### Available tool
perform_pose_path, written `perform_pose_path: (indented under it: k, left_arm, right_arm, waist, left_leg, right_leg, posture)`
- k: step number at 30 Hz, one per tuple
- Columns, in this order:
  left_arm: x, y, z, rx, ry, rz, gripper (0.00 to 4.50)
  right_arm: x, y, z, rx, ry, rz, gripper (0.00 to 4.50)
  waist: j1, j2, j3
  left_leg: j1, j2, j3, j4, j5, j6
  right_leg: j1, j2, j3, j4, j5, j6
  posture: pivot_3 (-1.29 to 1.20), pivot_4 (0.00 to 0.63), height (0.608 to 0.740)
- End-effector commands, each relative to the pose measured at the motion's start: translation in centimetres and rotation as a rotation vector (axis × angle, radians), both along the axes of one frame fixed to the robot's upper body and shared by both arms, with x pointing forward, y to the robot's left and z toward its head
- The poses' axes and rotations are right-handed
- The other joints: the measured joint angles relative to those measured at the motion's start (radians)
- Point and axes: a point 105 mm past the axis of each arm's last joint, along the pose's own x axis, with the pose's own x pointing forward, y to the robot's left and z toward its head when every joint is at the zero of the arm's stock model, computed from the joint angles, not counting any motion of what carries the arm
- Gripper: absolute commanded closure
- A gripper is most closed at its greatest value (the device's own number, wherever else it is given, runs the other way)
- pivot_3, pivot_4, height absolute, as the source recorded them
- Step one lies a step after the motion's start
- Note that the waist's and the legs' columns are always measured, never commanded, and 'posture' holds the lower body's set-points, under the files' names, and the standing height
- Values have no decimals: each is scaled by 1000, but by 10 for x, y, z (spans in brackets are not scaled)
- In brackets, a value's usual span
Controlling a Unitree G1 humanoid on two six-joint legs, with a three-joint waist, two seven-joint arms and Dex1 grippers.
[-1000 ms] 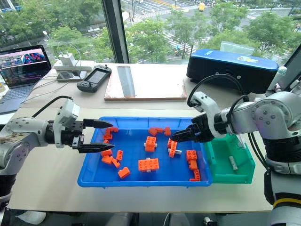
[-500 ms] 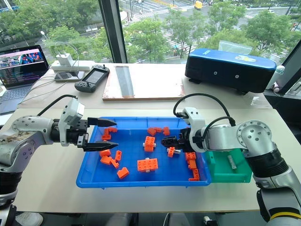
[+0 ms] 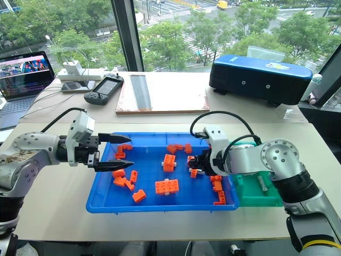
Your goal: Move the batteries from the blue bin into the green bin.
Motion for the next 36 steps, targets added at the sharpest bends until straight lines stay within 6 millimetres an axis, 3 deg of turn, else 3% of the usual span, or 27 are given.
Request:
perform_pose_path:
  k: [1,7,10,12,14,18,20,21,26,29,32,36]
  left_arm:
    - [-1,-1,10,-1,-59,-7,0]
    - [0,-1,9,-3,-66,-8,0]
    - [1,-1,9,-3,-69,-8,0]
    - [3,-1,9,-2,-73,-9,0]
    - [4,-2,9,-2,-78,-10,0]
    - [7,-3,10,-1,-94,-12,0]
    - [8,-3,11,-2,-100,-12,0]
    - [8,-3,11,-2,-101,-12,0]
    - [10,-2,11,-1,-108,-5,0]
    - [11,-2,11,0,-110,-5,0]
    - [12,-2,11,0,-111,-2,0]
    - [11,-4,11,4,-101,-34,0]
  right_arm:
    - [-2,2,5,-13,-20,13,3980]
    - [2,0,16,-8,-52,7,4076]
    - [8,4,40,46,-114,34,4076]
    - [7,7,67,56,-219,123,4076]
    - [4,11,81,107,-270,203,4076]
    - [12,0,82,28,-365,230,4076]
    - [9,-1,82,-9,-387,294,3068]
    - [7,-1,81,-30,-400,325,2918]
    - [14,-22,66,-249,-483,389,1195]
    - [17,-21,73,-262,-564,439,201]
    - [4,-14,79,-172,-534,529,94]
    - [-40,0,69,-69,-374,769,94]
  waist:
    - [0,0,0]
    - [0,0,0]
    - [0,0,0]
    - [0,1,0]
    - [0,1,1]
    - [4,1,1]
    - [9,1,1]
    - [10,1,1]
    - [16,1,1]
    - [16,1,1]
    - [14,1,1]
    - [19,1,1]
  left_leg:
    - [0,0,0,0,0,0]
    - [0,0,0,0,0,0]
    - [0,0,0,0,0,0]
    - [0,0,0,0,0,0]
    - [0,0,0,-1,0,0]
    - [0,0,0,-1,-1,1]
    - [0,0,0,-1,-1,1]
    - [-1,0,0,0,-1,1]
    - [-1,0,0,0,-1,2]
    - [-1,0,0,0,-1,2]
    - [-1,0,1,0,-1,2]
    - [-1,0,0,0,-1,2]
  right_leg:
    - [0,0,0,0,0,0]
    - [0,0,0,0,0,0]
    - [0,0,0,-1,0,0]
    - [0,0,0,0,0,0]
    - [-1,0,0,-1,0,0]
    - [1,1,0,-3,0,0]
    - [0,1,0,-3,0,0]
    - [0,0,0,-3,0,0]
    - [-1,0,0,-3,0,0]
    - [-1,0,0,-3,0,0]
    - [-1,0,1,-3,0,0]
    - [-1,0,0,-3,0,0]
  posture:
    - [0,150,732]
    - [0,150,732]
    - [0,150,732]
    - [0,150,732]
    - [0,150,732]
    - [0,150,732]
    - [0,150,732]
    - [0,150,732]
    - [0,150,732]
    - [0,150,732]
    - [0,150,732]
    - [0,150,732]
